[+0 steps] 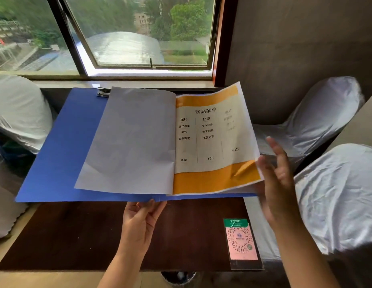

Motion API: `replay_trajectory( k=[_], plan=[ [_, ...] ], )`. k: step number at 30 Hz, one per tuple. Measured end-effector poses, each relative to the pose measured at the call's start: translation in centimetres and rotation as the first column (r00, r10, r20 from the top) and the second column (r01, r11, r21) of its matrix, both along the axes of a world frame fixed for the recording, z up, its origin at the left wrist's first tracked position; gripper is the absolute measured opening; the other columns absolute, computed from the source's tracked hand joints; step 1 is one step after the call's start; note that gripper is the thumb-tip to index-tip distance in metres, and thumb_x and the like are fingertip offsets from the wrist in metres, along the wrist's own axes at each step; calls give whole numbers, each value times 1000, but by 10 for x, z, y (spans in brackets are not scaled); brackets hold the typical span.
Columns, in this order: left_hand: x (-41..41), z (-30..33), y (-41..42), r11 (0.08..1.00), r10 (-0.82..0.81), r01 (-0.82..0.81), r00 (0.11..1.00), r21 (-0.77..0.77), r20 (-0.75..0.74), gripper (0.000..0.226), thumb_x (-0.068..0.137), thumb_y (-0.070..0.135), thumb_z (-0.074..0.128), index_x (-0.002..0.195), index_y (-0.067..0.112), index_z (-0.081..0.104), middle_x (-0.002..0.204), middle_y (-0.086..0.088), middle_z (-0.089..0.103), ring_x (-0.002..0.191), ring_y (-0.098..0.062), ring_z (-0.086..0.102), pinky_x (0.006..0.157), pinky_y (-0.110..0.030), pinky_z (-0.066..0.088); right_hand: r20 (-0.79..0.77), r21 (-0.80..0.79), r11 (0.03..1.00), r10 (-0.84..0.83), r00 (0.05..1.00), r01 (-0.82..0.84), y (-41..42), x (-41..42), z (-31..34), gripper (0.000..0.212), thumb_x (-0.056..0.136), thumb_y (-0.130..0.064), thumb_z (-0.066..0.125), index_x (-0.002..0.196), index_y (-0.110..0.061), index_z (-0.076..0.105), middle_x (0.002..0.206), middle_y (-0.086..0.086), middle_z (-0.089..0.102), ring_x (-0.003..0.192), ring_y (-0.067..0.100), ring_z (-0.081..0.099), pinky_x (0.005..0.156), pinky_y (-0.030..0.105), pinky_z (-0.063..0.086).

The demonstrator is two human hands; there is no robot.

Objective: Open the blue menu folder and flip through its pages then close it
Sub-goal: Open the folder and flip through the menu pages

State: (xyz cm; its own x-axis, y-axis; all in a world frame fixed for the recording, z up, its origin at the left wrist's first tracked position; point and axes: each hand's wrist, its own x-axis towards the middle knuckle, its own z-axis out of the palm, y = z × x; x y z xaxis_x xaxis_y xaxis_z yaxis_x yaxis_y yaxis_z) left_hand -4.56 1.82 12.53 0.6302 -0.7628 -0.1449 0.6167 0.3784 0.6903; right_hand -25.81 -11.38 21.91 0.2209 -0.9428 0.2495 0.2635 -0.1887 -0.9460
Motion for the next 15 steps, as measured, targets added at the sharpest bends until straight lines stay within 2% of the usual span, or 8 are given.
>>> replay_trajectory(
  k=[2, 3, 5, 6, 7, 9, 11, 15],
  plan=[
    [0, -1, -1, 1000, 6, -6, 1000, 2, -15, 34, 84, -11, 45, 94, 16, 63, 72, -1, 73, 78, -16, 73, 66, -33, 60, 304, 210, 948, 167, 938, -237, 4, 15, 0, 31, 90, -36, 45, 119, -35, 55, 102, -5, 75, 96, 17, 70, 77, 34, 59],
    [0, -1, -1, 1000, 9, -9, 1000, 2, -27, 33, 82, -10, 46, 94, 16, 63, 76, -2, 74, 80, -18, 73, 65, -33, 60, 283, 211, 941, 200, 938, -265, 7, 23, 1, 28, 92, -33, 41, 112, -32, 62, 96, -5, 76, 92, 14, 71, 77, 35, 59],
    [-1, -1, -2, 1000, 11, -11, 999, 5, -42, 34, 82, -10, 46, 96, 16, 63, 82, -3, 75, 84, -20, 72, 64, -32, 60, 89, 169, 957, 222, 971, -234, 13, 40, -2, 32, 93, -22, 42, 88, -31, 72, 86, -13, 76, 86, 3, 69, 84, 36, 55],
    [-1, -1, -2, 1000, 12, -12, 999, 7, -45, 34, 84, -10, 45, 98, 16, 62, 84, -3, 75, 85, -20, 72, 64, -32, 59, -7, 121, 965, 236, 972, -233, 18, 48, -4, 31, 92, -19, 45, 87, -34, 72, 92, -14, 74, 90, 1, 66, 90, 37, 52],
    [-2, -1, -2, 1000, 13, -13, 999, 9, -43, 35, 85, -11, 44, 99, 16, 62, 85, -3, 75, 85, -20, 72, 65, -32, 59, -123, 38, 967, 256, 959, -254, 23, 56, -5, 29, 94, -19, 46, 96, -37, 69, 107, -12, 70, 100, 0, 62, 97, 34, 49],
    [-4, 0, -4, 1000, 10, -10, 999, 7, -38, 37, 86, -13, 41, 101, 15, 61, 83, -2, 75, 83, -18, 73, 65, -32, 59, -328, -183, 918, 282, 902, -353, 30, 69, -8, 37, 95, -19, 46, 123, -42, 50, 139, -13, 47, 120, -6, 47, 103, 16, 38],
    [-7, 1, -5, 1000, 6, -6, 999, 2, -41, 36, 82, -13, 45, 100, 13, 62, 81, -3, 75, 82, -19, 73, 65, -32, 59, -522, -368, 845, 157, 838, -388, 34, 84, -15, 54, 93, -7, 51, 132, -40, 34, 148, -14, 27, 129, 0, 37, 101, 3, 27],
    [-12, 5, -4, 1000, -13, 13, 1000, -8, -22, 38, 73, -6, 53, 106, 12, 61, 85, -6, 75, 81, -20, 73, 68, -33, 59, -637, -571, 755, -160, 754, -322, 39, 110, -22, 67, 82, -3, 66, 138, -24, 37, 150, -5, 19, 137, 25, 30, 106, 35, 34]
  ],
)
